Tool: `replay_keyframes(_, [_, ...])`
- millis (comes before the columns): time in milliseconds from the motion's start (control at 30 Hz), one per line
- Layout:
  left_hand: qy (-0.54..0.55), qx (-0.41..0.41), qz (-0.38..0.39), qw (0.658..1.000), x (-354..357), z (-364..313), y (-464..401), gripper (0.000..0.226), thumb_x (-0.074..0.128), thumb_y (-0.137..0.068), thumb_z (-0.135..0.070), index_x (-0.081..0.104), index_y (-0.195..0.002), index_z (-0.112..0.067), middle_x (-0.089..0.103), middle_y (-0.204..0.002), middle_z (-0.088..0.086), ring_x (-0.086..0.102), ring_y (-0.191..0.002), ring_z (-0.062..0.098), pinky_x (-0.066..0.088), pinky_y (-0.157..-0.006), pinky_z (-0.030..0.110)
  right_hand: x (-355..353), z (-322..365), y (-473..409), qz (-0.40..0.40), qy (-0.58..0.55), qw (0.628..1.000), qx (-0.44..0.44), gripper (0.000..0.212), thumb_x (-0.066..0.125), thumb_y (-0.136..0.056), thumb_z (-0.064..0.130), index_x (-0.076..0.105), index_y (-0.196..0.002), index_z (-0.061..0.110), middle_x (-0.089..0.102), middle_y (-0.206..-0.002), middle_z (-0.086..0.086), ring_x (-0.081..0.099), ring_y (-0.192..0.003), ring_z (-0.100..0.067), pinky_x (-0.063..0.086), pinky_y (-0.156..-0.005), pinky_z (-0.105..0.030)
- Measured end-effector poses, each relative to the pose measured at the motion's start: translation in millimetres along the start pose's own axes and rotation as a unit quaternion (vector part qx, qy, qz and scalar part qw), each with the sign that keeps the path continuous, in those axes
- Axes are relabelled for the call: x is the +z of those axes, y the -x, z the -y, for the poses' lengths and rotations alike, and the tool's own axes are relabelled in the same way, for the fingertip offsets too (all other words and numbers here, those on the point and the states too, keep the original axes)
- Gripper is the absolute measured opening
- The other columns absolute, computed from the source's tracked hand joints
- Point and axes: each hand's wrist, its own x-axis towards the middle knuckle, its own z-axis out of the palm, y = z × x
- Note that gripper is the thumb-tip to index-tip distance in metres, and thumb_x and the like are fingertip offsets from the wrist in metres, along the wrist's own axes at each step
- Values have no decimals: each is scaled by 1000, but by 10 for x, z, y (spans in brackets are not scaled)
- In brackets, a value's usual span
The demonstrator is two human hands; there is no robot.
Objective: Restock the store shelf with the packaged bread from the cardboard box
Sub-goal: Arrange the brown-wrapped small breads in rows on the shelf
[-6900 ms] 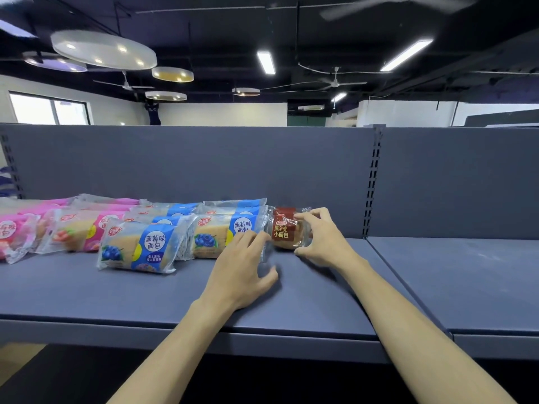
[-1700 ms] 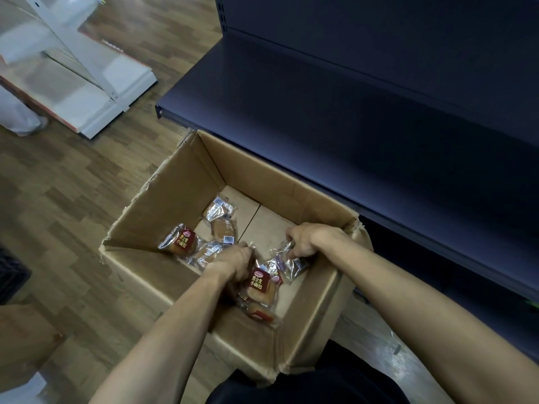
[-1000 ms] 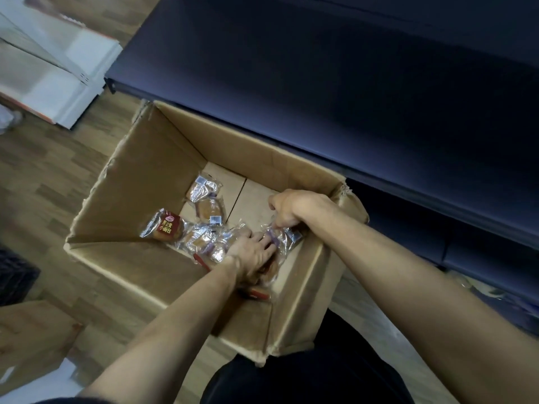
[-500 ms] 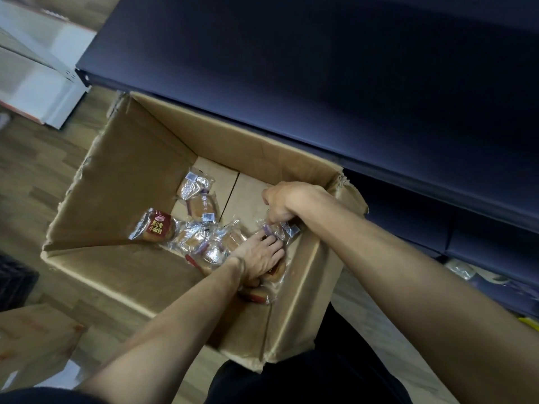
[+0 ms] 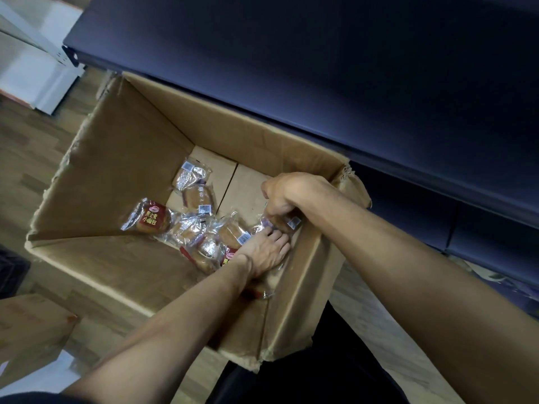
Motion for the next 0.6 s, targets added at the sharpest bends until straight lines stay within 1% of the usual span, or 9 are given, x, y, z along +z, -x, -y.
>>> replay_keyframes(33, [7, -9, -4, 1000, 21, 44, -4, 34, 31, -100, -9, 42, -131, -5, 48, -132, 15, 48, -118, 32, 32, -107, 42, -9, 6, 3, 2, 8, 1000, -2, 40, 64, -91, 32, 61, -126, 14, 66, -120, -7, 64, -96, -26, 53, -74, -29])
replay_keyframes(67, [17, -19, -6, 1000, 8, 102, 27, 33, 33, -100, -10, 41, -132, -5, 48, -134, 15, 48, -120, 32, 31, -109, 42, -19, -4, -12, 3, 10, 1000, 0, 41, 63, -91, 32, 60, -127, 14, 64, -122, -6, 63, -96, -26, 51, -71, -28])
replay_keyframes(100, [32, -30, -15, 999, 12, 165, 72, 35, 35, -99, -11, 39, -133, -5, 46, -136, 16, 47, -123, 33, 31, -109, 42, -20, -15, -35, 2, 14, 1000, 2, 41, 63, -90, 31, 59, -128, 14, 64, -124, -7, 63, -98, -27, 52, -75, -29])
replay_keyframes(167, [52, -53, -6, 997, -19, 281, 176, 41, 41, -98, -15, 34, -138, -6, 43, -138, 15, 45, -124, 31, 35, -105, 39, -12, -31, -68, 1, 24, 1000, 2, 43, 63, -90, 31, 59, -130, 14, 63, -127, -7, 64, -103, -28, 54, -88, -36])
replay_keyframes(200, [64, -79, 7, 995, -47, 340, 242, 48, 47, -95, -19, 33, -139, -6, 43, -137, 14, 46, -122, 29, 37, -101, 38, -7, -31, -78, 4, 24, 1000, 4, 45, 64, -90, 33, 58, -131, 15, 63, -128, -7, 64, -105, -27, 54, -92, -38])
replay_keyframes(300, [77, -152, 47, 984, -98, 498, 417, 63, 63, -86, -28, 31, -137, -8, 44, -132, 10, 47, -118, 27, 37, -100, 40, 5, -34, -100, 6, 26, 1000, 8, 48, 64, -90, 39, 58, -131, 15, 62, -128, -5, 63, -107, -27, 53, -96, -41])
replay_keyframes(367, [88, -194, 81, 974, -142, 607, 545, 74, 70, -82, -28, 28, -140, -10, 41, -136, 10, 45, -124, 28, 36, -103, 43, 15, -45, -129, 6, 34, 999, 13, 46, 64, -90, 40, 59, -129, 15, 63, -126, -4, 63, -105, -28, 53, -95, -43])
replay_keyframes(500, [96, -258, 90, 957, -194, 785, 810, 77, 68, -83, -16, 25, -146, -10, 36, -146, 12, 40, -133, 30, 35, -107, 44, 34, -70, -152, 6, 36, 999, 16, 48, 68, -85, 46, 63, -121, 16, 67, -117, -3, 66, -96, -26, 56, -90, -42])
replay_keyframes(600, [102, -273, 61, 955, -232, 869, 1025, 78, 71, -79, -24, 28, -142, -10, 39, -143, 10, 40, -133, 29, 36, -106, 42, 19, -76, -93, -39, 37, 998, -18, 52, 69, -86, 45, 59, -128, 16, 65, -124, -5, 64, -103, -28, 54, -93, -39])
